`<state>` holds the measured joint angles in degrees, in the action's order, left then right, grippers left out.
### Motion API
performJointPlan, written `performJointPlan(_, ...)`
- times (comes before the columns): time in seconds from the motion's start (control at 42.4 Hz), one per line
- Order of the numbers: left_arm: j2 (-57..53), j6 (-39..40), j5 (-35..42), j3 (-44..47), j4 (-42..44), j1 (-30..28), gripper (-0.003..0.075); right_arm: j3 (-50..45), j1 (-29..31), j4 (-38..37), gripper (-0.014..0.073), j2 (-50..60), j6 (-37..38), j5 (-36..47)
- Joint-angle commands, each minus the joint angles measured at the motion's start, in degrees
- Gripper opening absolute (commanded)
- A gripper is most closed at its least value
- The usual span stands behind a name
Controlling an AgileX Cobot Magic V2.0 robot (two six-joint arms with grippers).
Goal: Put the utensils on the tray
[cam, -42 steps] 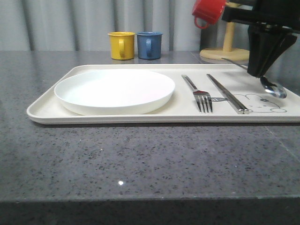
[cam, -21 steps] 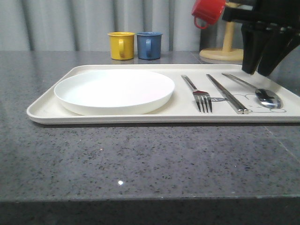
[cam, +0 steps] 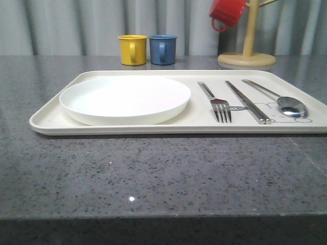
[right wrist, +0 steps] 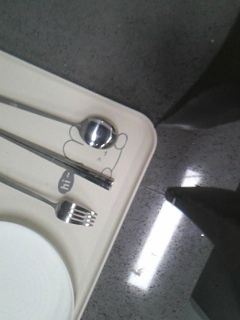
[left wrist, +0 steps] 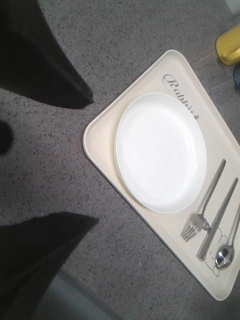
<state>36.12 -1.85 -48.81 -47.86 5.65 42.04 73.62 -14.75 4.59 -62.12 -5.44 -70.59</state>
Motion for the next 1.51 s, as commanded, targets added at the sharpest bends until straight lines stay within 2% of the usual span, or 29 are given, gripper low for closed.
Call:
performJointPlan(0.0,-0.1,0.7,4.1,-1.5,0.2,0.3,0.0438,-4.1,-0.1,-0.5,0.0315,10.7,-0.9,5.0)
performJointPlan(0.236,-0.1,0.7,4.1,-1.5,0.2,0.3,0.0438,-19.7,-0.1,0.6,0.0315,35.9,1.4,14.7)
performJointPlan(0.377,-0.1,0.7,4.1,-1.5,0.2,0.3,0.0438,-25.5,-0.1,0.6,0.0315,45.9,1.3,15.1)
performJointPlan(0.495,-0.1,0.7,4.1,-1.5,0.2,0.3,0.0438,-26.7,-0.1,0.6,0.0315,49.5,1.3,13.4)
performJointPlan(0.708,-0.1,0.7,4.2,-1.5,0.2,0.3,0.0431,-26.7,-0.1,0.6,0.0315,49.5,1.3,10.5)
performJointPlan(0.778,-0.1,0.7,4.2,-1.5,0.2,0.3,0.0384,-26.7,-0.1,0.6,0.0284,49.5,1.3,10.5)
performJointPlan(1.062,-0.1,0.7,4.1,-1.5,0.2,0.3,0.0039,-26.7,-0.1,0.6,-0.0114,49.5,1.3,11.2)
performJointPlan(1.132,-0.1,0.7,4.1,-1.5,0.2,0.3,-0.0022,-26.7,-0.1,0.6,-0.0110,49.5,1.3,12.1)
performJointPlan(1.486,-0.1,0.7,4.1,-1.5,0.2,0.3,-0.0020,-26.7,-0.1,0.6,-0.0113,49.5,1.3,13.0)
